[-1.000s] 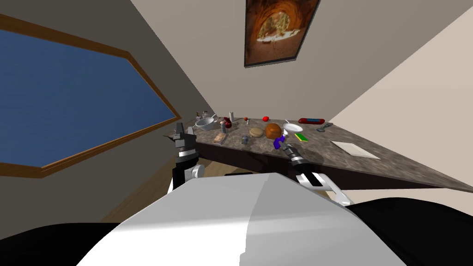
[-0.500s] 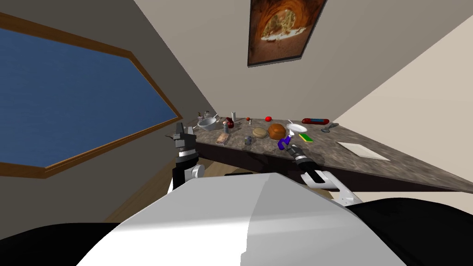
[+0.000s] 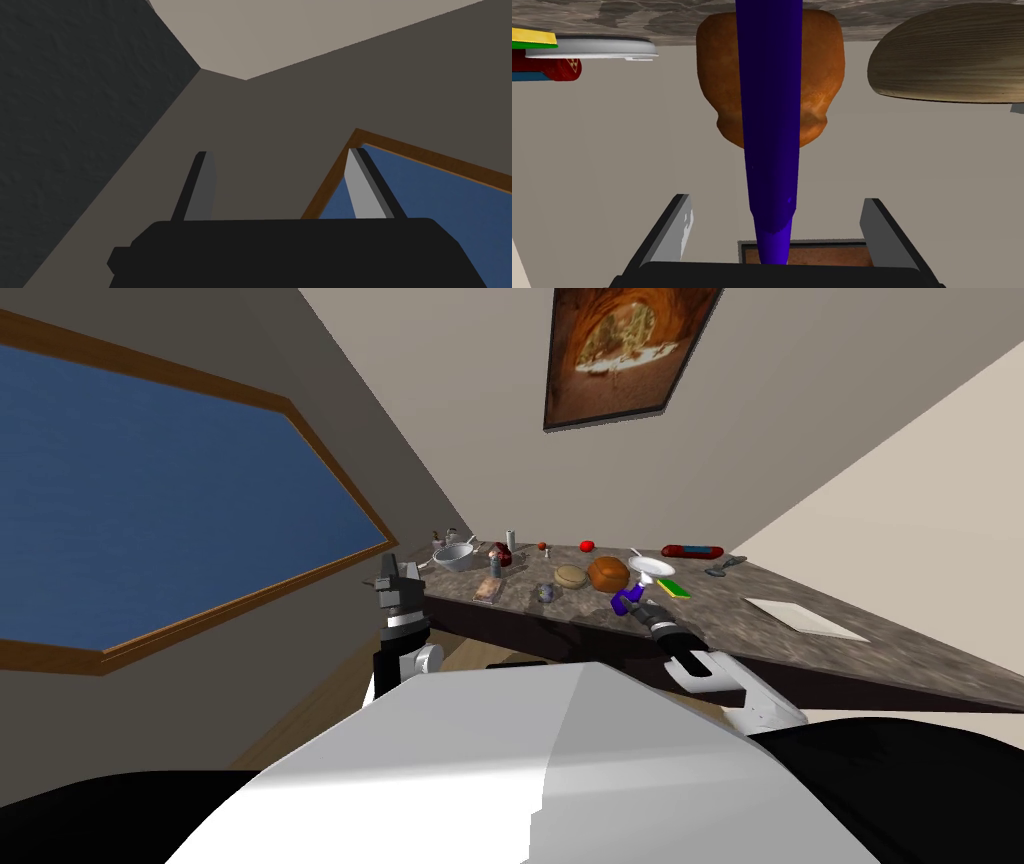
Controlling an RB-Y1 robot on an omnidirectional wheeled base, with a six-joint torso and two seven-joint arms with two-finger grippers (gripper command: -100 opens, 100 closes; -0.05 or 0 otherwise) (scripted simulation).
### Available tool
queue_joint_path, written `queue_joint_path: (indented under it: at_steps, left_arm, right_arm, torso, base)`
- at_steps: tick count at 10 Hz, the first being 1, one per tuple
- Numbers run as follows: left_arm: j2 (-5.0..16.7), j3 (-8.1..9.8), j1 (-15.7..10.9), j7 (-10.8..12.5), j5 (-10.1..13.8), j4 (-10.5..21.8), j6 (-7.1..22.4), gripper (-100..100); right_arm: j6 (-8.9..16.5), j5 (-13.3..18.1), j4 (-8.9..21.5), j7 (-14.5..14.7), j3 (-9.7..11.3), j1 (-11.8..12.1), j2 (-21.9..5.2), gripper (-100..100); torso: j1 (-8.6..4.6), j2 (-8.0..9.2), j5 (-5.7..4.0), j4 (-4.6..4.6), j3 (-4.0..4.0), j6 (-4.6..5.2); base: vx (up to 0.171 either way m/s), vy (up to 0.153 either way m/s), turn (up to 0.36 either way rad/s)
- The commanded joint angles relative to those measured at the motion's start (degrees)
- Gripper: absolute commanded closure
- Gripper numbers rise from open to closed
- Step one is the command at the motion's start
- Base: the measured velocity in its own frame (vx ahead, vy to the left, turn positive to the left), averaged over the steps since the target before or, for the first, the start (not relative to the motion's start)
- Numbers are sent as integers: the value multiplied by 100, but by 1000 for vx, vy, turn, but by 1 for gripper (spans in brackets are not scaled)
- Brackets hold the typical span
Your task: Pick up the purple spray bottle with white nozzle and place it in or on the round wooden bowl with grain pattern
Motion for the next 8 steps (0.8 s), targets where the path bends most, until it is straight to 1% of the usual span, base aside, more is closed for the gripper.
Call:
queue_joint_path:
  at_steps: [1,2,3,4,6,7,8]
  left_arm:
    - [0,0,0,0,0,0,0,0]
    - [0,0,0,0,0,0,0,0]
    - [0,0,0,0,0,0,0,0]
    - [1,1,0,0,0,0,0,0]
    - [1,1,-1,0,0,0,0,0]
    - [1,1,-1,0,0,1,0,0]
    - [1,1,0,0,0,0,0,0]
  right_arm:
    - [131,122,159,55,-67,-31,-156,-100]
    - [83,67,77,22,-41,-5,-109,-100]
    - [104,75,83,27,-46,-4,-119,0]
    - [262,83,164,38,-74,-123,-90,-100]
    - [421,93,246,49,-103,-242,-62,-100]
    - [361,87,214,41,-92,-203,-78,-100]
    - [384,87,220,43,-93,-212,-78,100]
  torso:
    - [0,0,0,0,0,0]
    - [-3,2,0,1,1,1]
    - [-17,5,-4,1,3,1]
    - [-28,8,-6,2,5,1]
    - [-50,30,-11,7,17,-2]
    - [-54,33,-13,8,19,-1]
    - [-46,24,-11,6,15,3]
  base:
    - [19,81,7]
    - [11,33,-3]
    - [2,7,-1]
    - [-37,-14,254]
    - [-71,-51,207]
    - [-28,-24,38]
    - [0,0,0]
